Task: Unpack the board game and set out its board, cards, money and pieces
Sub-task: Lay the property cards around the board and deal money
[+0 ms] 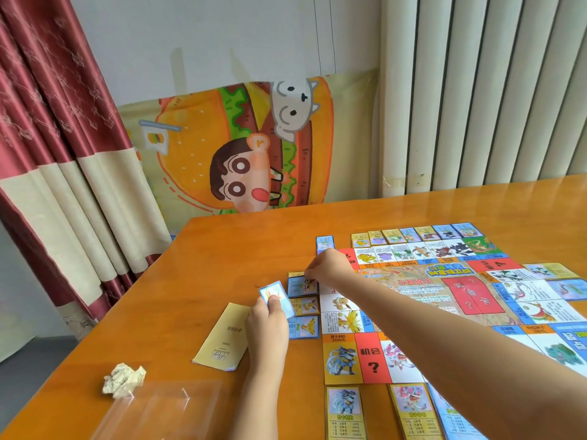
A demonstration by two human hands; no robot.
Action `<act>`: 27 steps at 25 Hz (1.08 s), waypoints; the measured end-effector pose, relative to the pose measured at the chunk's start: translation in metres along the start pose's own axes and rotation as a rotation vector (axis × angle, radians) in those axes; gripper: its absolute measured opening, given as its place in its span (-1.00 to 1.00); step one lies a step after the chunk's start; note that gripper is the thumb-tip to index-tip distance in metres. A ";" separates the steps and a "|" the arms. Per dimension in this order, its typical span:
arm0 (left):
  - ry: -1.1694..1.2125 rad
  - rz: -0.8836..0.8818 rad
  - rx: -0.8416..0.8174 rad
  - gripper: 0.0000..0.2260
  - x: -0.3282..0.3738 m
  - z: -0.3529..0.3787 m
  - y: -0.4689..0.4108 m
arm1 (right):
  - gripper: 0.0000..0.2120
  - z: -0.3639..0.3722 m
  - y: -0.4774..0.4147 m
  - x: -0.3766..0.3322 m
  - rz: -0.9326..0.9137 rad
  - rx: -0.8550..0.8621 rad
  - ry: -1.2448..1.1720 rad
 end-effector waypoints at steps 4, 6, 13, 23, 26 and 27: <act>-0.008 0.002 -0.001 -0.73 -0.001 0.001 -0.001 | -0.77 0.002 0.002 0.000 -0.012 -0.020 0.029; 0.000 -0.001 -0.003 -0.73 -0.002 0.001 -0.002 | -0.80 -0.001 0.006 -0.006 -0.050 -0.021 0.050; -0.013 0.011 -0.004 -0.72 0.001 0.000 -0.001 | -0.80 -0.003 0.023 -0.021 -0.282 -0.164 0.186; -0.091 0.014 -0.006 -0.71 0.004 0.001 0.001 | -0.76 0.002 0.022 -0.013 -0.260 -0.193 0.400; -0.094 0.003 0.001 -0.71 0.004 0.001 0.000 | -0.77 0.004 0.019 -0.014 -0.273 -0.188 0.422; -0.093 0.002 0.001 -0.71 0.004 0.001 0.000 | -0.75 0.005 0.019 -0.015 -0.274 -0.187 0.421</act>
Point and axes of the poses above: each hand's wrist, its own y-axis away from the middle knuckle, its own z-axis out of the palm, x = y × z, the point moved 7 cm from there along -y, towards the middle knuckle, and after that the axes turned 7 degrees about -y, right-handed, at the moved point
